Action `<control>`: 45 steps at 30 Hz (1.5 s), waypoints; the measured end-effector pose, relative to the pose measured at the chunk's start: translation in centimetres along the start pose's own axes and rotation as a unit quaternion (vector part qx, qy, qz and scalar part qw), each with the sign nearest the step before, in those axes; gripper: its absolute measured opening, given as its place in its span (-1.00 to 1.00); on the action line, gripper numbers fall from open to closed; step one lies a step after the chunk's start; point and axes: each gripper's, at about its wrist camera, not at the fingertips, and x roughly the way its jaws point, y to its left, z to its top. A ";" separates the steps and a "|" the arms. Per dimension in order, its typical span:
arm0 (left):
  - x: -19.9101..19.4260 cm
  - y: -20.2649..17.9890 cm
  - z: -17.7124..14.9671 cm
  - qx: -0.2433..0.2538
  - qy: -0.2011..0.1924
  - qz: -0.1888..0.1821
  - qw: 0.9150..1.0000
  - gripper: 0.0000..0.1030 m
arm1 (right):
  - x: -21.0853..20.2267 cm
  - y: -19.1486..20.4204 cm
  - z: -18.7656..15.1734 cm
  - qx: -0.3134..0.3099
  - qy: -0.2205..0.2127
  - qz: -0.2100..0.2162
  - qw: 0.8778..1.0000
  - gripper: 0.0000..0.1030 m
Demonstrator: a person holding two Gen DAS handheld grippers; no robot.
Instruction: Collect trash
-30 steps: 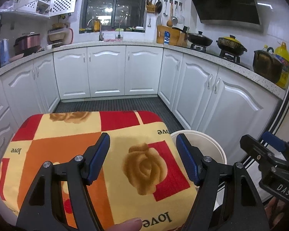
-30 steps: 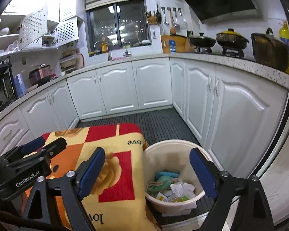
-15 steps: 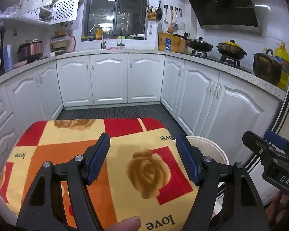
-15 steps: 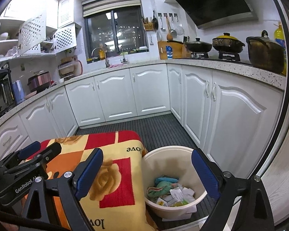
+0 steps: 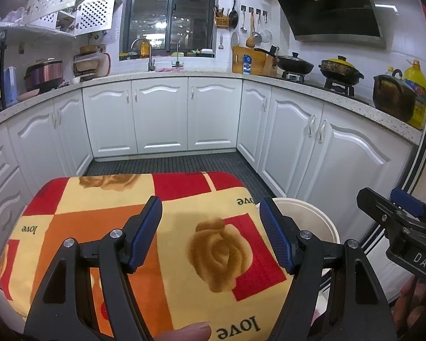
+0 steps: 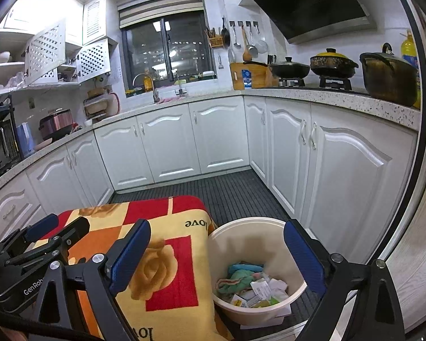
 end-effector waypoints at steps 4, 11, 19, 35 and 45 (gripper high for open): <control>0.1 0.1 -0.1 -0.001 0.001 0.003 1.000 0.37 | 0.1 0.0 -0.1 -0.001 0.002 0.001 1.000 0.82; 0.2 -0.1 -0.2 0.003 0.001 0.004 1.000 0.37 | 0.7 -0.1 -0.1 0.000 0.009 0.005 1.000 0.82; 0.3 0.0 -0.5 0.004 0.001 0.008 1.000 0.37 | 0.9 0.0 -0.3 -0.003 0.012 0.004 1.000 0.83; 0.3 -0.2 -0.6 0.016 -0.005 0.013 1.000 0.37 | 1.1 -0.1 -0.4 -0.005 0.016 0.006 1.000 0.83; 0.5 -0.9 -0.4 0.022 -0.001 0.009 1.000 0.37 | 1.2 -0.2 -0.4 -0.007 0.016 0.003 1.000 0.83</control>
